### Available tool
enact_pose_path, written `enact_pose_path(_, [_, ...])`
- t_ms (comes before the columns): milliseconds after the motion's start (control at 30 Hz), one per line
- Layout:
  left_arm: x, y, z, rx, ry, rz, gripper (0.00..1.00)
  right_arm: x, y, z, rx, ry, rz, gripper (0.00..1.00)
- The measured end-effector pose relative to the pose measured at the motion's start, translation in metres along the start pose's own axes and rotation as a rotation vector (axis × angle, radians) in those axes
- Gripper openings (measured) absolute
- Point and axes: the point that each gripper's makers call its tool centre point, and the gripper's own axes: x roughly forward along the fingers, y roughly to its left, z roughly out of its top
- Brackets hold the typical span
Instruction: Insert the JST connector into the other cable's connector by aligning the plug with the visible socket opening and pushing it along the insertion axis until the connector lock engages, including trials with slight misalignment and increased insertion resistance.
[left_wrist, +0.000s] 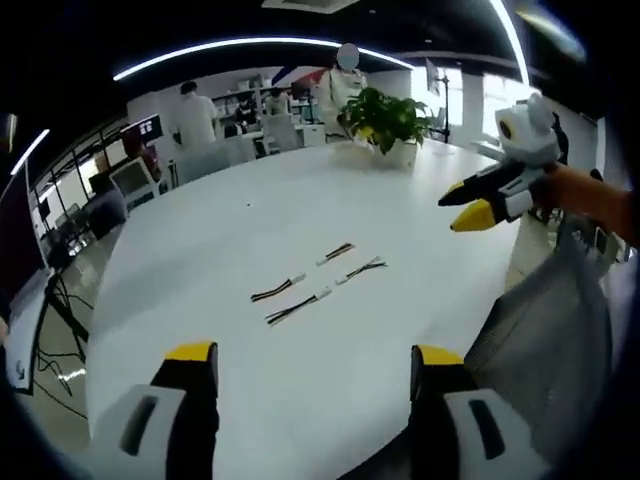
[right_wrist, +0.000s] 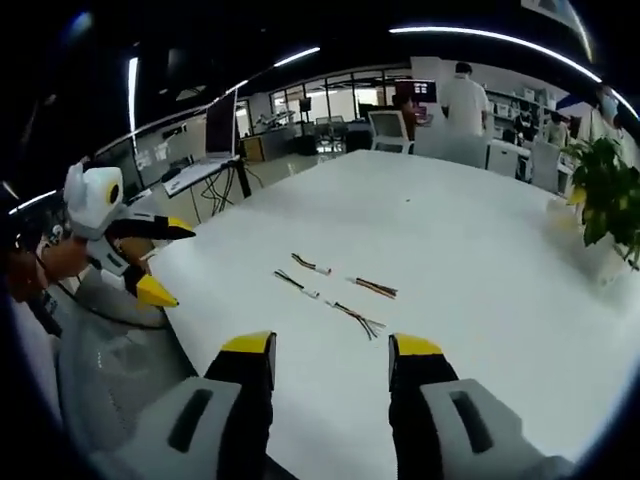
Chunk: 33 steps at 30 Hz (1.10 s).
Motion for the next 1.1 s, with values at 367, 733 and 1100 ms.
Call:
enact_pose_path(367, [-0.004, -0.005, 0.048, 0.110, -0.053, -0.065, 0.76, -0.001, -0.016, 0.024, -0.039, 0.006, -0.026, 0.66])
enact_pose_path(733, [0.001, 0.014, 0.069, -0.008, -0.118, -0.082, 0.77, 0.008, -0.014, 0.040, -0.099, -0.002, -0.010, 0.64])
enact_pose_path(1100, [0.019, 0.030, 0.064, 0.101, -0.063, -0.027, 0.76, 0.027, -0.015, 0.041, -0.173, 0.038, 0.004, 0.62])
